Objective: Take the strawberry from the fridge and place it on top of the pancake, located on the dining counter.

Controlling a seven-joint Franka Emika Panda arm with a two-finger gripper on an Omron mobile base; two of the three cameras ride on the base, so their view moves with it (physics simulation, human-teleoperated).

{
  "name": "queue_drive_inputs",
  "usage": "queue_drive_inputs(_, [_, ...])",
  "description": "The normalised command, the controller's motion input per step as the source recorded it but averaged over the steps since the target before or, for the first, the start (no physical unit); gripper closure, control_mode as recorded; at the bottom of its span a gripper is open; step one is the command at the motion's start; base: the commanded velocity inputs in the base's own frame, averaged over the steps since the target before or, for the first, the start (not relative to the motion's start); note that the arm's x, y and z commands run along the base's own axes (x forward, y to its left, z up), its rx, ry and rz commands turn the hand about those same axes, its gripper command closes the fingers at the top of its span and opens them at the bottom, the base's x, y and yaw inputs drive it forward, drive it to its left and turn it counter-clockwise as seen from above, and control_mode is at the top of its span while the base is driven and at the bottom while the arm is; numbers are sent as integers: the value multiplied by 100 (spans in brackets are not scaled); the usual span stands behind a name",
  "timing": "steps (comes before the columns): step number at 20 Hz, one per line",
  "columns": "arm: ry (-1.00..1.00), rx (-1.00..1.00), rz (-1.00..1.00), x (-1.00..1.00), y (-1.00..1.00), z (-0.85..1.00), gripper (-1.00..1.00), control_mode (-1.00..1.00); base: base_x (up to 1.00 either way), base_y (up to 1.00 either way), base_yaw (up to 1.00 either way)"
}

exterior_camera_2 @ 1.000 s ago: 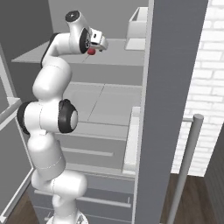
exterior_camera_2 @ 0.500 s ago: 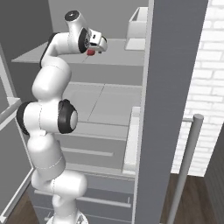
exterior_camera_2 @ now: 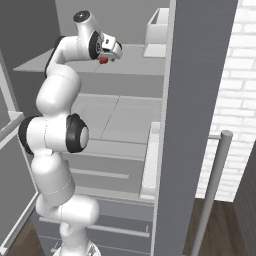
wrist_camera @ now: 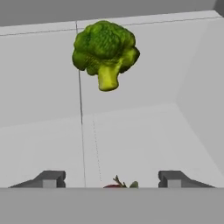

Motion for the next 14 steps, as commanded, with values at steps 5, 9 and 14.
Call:
queue_drive_inputs(5, [2, 1, 0, -1, 0, -24, 100, -100, 0, 0, 0])
queue_drive_inputs(9, [0, 4, 0, -15, 0, -37, 100, -100, 0, 0, 0])
queue_drive_inputs(14, [-8, 1, 0, -22, 0, -29, 100, -100, 0, 0, 0])
